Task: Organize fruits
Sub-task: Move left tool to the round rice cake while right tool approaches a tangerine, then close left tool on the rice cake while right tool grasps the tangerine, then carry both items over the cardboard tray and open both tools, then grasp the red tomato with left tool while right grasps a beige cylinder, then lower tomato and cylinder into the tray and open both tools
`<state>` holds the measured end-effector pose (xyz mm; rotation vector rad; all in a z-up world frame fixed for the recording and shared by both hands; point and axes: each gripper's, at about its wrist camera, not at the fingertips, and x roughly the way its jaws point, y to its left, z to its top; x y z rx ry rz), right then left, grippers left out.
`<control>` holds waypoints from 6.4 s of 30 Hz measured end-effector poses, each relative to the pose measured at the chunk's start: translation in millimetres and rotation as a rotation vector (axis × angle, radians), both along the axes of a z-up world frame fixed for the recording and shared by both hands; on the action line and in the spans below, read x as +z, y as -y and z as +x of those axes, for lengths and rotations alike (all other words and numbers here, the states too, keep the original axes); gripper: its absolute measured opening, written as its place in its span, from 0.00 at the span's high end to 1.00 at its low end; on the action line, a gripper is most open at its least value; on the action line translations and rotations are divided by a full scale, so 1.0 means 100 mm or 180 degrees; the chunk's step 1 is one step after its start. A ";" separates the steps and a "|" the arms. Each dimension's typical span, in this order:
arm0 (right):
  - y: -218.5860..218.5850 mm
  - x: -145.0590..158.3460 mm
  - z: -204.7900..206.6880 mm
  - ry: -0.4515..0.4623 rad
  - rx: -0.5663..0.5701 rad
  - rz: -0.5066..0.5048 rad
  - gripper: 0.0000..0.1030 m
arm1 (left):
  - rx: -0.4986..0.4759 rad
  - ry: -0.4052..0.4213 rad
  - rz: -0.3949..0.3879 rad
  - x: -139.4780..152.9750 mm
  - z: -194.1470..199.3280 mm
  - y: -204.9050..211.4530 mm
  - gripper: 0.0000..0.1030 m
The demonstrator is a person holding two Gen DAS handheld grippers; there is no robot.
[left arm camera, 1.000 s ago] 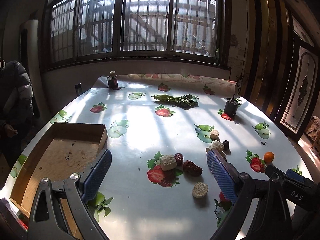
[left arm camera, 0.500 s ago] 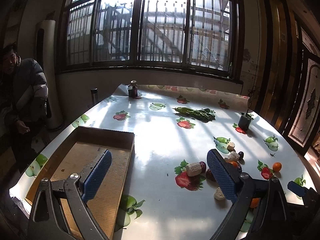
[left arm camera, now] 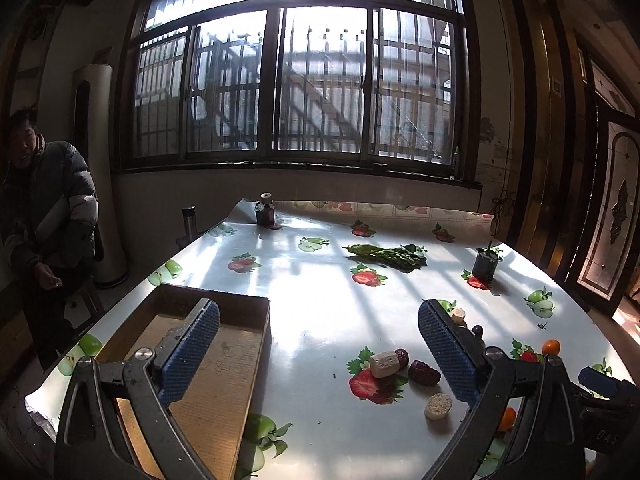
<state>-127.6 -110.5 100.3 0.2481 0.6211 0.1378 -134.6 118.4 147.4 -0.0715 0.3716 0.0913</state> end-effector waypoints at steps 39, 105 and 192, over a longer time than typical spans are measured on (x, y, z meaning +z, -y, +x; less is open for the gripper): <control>0.02 -0.86 0.51 -0.1129 0.0647 -0.0415 0.67 | -0.1361 -0.1943 -0.0544 -1.36 1.07 0.76 0.52; -3.34 -0.47 0.19 -0.0812 0.2551 -0.0739 0.49 | 0.0550 -0.1635 -0.0648 -0.93 -0.26 -2.43 0.39; -3.40 -0.79 0.80 -0.1201 0.2330 -0.0538 0.71 | 0.0358 -0.2060 -0.0640 -1.23 0.62 -2.50 0.69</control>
